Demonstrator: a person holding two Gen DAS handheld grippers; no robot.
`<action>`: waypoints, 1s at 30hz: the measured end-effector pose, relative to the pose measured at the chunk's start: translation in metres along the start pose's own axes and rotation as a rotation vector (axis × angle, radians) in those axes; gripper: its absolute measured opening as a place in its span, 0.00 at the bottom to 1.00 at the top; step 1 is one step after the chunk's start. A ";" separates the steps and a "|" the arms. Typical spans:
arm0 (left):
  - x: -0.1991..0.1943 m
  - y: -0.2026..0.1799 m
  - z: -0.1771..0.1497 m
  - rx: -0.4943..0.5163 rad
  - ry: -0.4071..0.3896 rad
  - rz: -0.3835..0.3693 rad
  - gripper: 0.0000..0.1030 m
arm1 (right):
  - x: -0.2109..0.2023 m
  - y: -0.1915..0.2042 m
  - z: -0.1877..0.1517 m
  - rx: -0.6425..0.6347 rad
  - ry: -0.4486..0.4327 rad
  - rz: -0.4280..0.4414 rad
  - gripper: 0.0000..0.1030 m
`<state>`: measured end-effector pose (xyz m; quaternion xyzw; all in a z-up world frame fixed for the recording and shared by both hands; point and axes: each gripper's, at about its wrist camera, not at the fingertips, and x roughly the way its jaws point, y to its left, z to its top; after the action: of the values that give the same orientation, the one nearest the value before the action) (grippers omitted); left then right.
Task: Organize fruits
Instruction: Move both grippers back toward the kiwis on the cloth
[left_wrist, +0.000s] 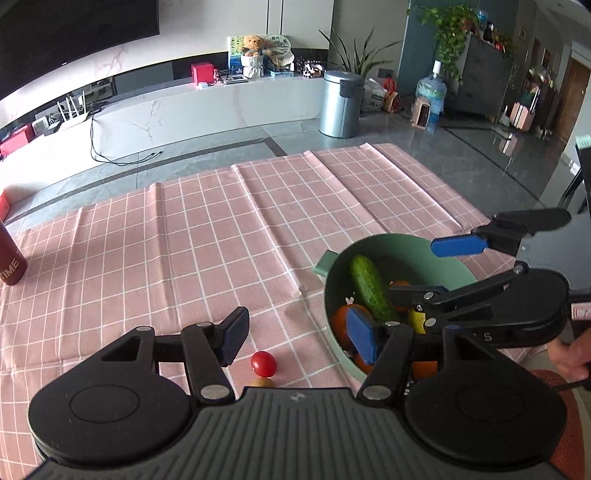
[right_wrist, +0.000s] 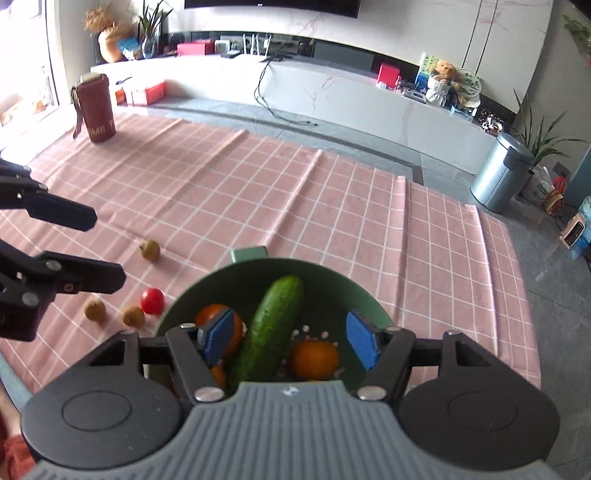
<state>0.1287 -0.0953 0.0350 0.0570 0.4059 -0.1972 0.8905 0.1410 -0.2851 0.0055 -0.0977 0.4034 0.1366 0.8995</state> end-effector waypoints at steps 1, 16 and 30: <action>-0.004 0.006 -0.002 -0.007 -0.007 0.000 0.70 | -0.003 0.007 0.000 0.023 -0.021 0.002 0.62; -0.012 0.101 -0.069 -0.157 -0.039 -0.048 0.59 | 0.012 0.129 -0.027 0.163 -0.168 0.057 0.49; 0.021 0.087 -0.107 -0.019 0.056 -0.096 0.48 | 0.041 0.139 -0.035 0.183 -0.091 0.082 0.11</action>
<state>0.1004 0.0060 -0.0567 0.0345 0.4349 -0.2342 0.8688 0.0975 -0.1571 -0.0572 0.0076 0.3768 0.1402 0.9156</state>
